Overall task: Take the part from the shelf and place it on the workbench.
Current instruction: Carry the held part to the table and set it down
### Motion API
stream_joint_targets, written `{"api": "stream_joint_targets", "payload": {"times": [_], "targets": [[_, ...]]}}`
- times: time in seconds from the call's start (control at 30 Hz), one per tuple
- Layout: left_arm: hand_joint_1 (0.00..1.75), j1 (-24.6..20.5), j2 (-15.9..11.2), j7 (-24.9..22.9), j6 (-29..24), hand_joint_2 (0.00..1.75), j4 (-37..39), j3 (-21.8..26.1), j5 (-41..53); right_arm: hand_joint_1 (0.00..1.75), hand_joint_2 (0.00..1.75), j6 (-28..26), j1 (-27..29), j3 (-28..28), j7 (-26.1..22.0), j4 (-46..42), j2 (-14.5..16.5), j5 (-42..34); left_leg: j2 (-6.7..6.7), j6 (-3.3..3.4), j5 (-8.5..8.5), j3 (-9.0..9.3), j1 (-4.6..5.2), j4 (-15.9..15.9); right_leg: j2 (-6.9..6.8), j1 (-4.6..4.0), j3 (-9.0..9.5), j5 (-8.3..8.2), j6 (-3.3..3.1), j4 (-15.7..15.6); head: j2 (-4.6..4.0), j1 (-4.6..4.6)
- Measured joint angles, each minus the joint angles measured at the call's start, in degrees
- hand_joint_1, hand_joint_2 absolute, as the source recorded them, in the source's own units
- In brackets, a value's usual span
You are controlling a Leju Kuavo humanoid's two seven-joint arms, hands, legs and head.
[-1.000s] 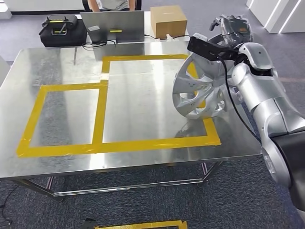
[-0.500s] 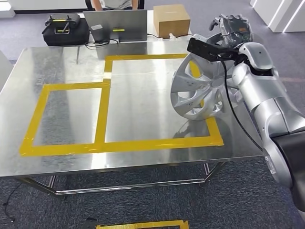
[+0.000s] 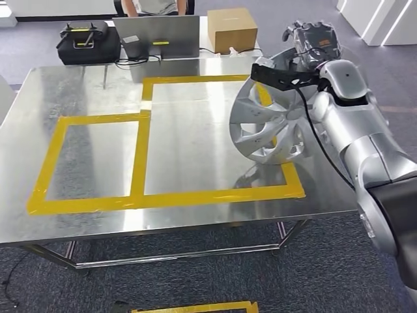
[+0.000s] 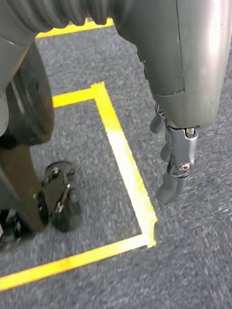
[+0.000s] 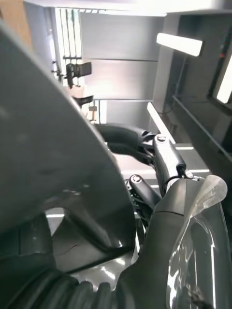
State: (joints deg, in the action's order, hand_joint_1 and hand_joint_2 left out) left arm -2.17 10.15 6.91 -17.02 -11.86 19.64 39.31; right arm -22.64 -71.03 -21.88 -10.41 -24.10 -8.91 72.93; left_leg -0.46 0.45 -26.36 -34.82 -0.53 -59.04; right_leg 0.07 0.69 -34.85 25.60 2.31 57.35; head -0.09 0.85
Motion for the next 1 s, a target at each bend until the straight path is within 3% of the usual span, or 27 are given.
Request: {"api": "stream_joint_targets", "payload": {"times": [0.07,0.13,0.2,0.23,0.27,0.3,0.37,0.43,0.53,0.6,0.7,0.73,0.77,0.8,0.9,0.93,1.0], "targets": [[0.0,0.16,-0.2,0.43,-0.83,0.87,0.0,0.01,0.98,0.0,0.0,-2.77,-0.01,-0.31,-0.68,-0.19,-0.11,0.07,0.09,0.84,0.33,0.01,-0.04,0.32,-0.03,0.21,-0.74,0.77,0.53,0.79,0.0,0.07],[0.0,0.15,-0.53,1.04,-1.7,0.0,-0.01,0.01,1.64,0.0,0.0,-3.97,-0.42,-0.59,-1.27,-0.59,-0.23,0.05,0.19,1.46,0.62,-0.03,-0.16,0.56,-0.07,0.3,-3.25,3.74,0.79,5.74,0.0,0.31],[0.0,0.2,-0.87,1.28,-1.99,0.0,-0.01,0.01,1.92,0.0,0.0,-3.84,-0.75,-0.7,-1.61,-1.04,-0.34,-0.08,0.2,1.67,0.65,-0.14,-0.06,0.55,-0.07,0.29,-6.86,7.02,0.92,13.74,0.0,0.44],[0.0,0.27,-1.02,1.3,-2.03,0.0,-0.01,0.01,2.0,0.0,0.0,-3.76,-0.74,-0.71,-1.83,-1.26,-0.42,-0.19,0.19,1.7,0.64,-0.14,-0.03,0.54,-0.07,0.28,-8.12,7.56,0.95,16.34,0.0,0.43],[0.0,0.33,-1.14,1.31,-2.04,0.0,-0.01,0.01,2.06,0.0,0.0,-3.76,-0.67,-0.71,-2.1,-1.49,-0.48,-0.33,0.18,1.72,0.62,-0.13,-0.01,0.52,-0.07,0.28,-8.45,7.04,0.94,16.83,0.0,0.45],[0.0,0.36,-1.24,1.31,-2.03,0.0,-0.01,0.01,2.17,0.0,0.0,-3.8,-0.6,-0.69,-2.5,-1.8,-0.51,-0.63,0.17,1.7,0.6,-0.11,-0.01,0.49,-0.08,0.29,-7.68,5.55,0.86,14.96,0.0,0.44],[0.0,0.32,-1.37,1.31,-2.01,0.0,-0.01,0.01,2.61,0.0,0.0,-4.01,-0.54,-0.44,-3.71,-2.79,-0.51,-1.95,0.16,1.51,0.5,-0.13,0.06,0.41,-0.12,0.25,-3.97,1.8,0.65,7.18,0.0,0.44],[0.0,0.24,-1.51,1.31,-1.99,0.0,-0.01,0.01,3.16,0.0,0.0,-4.19,-0.51,0.31,-5.37,-4.26,-0.43,-4.58,0.1,1.1,0.43,-0.45,0.26,0.18,-0.13,0.09,-1.05,0.28,0.4,1.5,0.0,0.38],[0.0,0.32,-1.79,1.32,-1.96,0.0,0.01,0.01,3.84,0.0,0.0,-3.42,-0.06,1.85,-7.29,-6.79,-0.12,-8.85,0.05,0.34,0.36,-0.79,0.3,0.0,-0.18,0.03,-0.58,0.49,-0.21,0.72,0.0,0.36],[0.0,0.36,-2.04,1.44,-1.78,0.0,0.01,0.01,4.15,0.0,0.0,-1.95,-0.02,2.72,-7.76,-9.32,0.27,-10.58,0.09,-0.34,-1.25,-1.58,0.25,-2.06,-0.25,0.28,-0.51,0.44,-0.91,0.61,0.0,0.24],[0.0,0.36,-2.45,1.63,-1.27,0.0,0.02,0.02,4.36,0.0,0.0,0.06,-0.49,3.22,-7.56,-12.66,0.95,-11.11,0.15,-1.08,-6.2,-5.92,0.03,-12.27,-0.17,0.35,-0.43,0.52,-1.57,0.58,0.0,0.09],[0.0,0.36,-2.55,1.65,-1.19,0.0,0.02,0.02,4.41,0.0,0.0,0.41,-0.58,3.27,-7.44,-13.37,1.12,-11.17,0.15,-1.14,-6.96,-7.19,0.0,-15.05,-0.1,0.31,-0.38,0.56,-1.63,0.6,0.0,0.1],[0.0,0.36,-2.62,1.67,-1.15,0.0,0.02,0.03,4.45,0.0,0.0,0.63,-0.63,3.31,-7.3,-13.98,1.22,-11.21,0.15,-1.1,-6.69,-7.68,-0.01,-15.97,-0.04,0.27,-0.3,0.61,-1.66,0.61,0.0,0.09],[0.0,0.35,-2.67,1.7,-1.13,0.0,0.02,0.03,4.47,0.0,0.0,0.83,-0.73,3.37,-7.13,-14.52,1.27,-11.23,0.15,-0.95,-5.36,-7.22,0.0,-14.73,0.0,0.22,-0.21,0.65,-1.68,0.63,0.0,0.1],[0.0,0.36,-2.99,1.93,-1.12,0.0,0.02,0.14,4.56,0.0,0.0,1.99,-1.69,3.62,-6.42,-15.69,1.29,-11.13,0.15,-0.1,0.1,-2.73,0.19,-4.27,0.02,-0.01,-0.09,0.84,-1.48,0.7,0.0,0.13],[0.0,0.35,-3.08,2.03,-1.1,0.0,0.02,0.23,4.56,0.0,0.0,2.85,-2.07,3.78,-6.13,-15.84,1.27,-11.25,0.18,0.1,0.7,-1.66,0.29,-1.82,0.02,-0.12,-0.21,0.85,-1.31,0.74,0.0,0.15],[0.0,0.4,-3.14,2.18,-0.95,0.0,0.02,0.44,4.41,0.0,0.0,6.36,-2.5,4.18,-5.71,-15.74,1.14,-12.03,0.2,0.32,0.44,-0.97,0.44,-0.23,0.02,-0.24,-0.37,0.81,-0.8,0.68,0.0,0.19]]}}
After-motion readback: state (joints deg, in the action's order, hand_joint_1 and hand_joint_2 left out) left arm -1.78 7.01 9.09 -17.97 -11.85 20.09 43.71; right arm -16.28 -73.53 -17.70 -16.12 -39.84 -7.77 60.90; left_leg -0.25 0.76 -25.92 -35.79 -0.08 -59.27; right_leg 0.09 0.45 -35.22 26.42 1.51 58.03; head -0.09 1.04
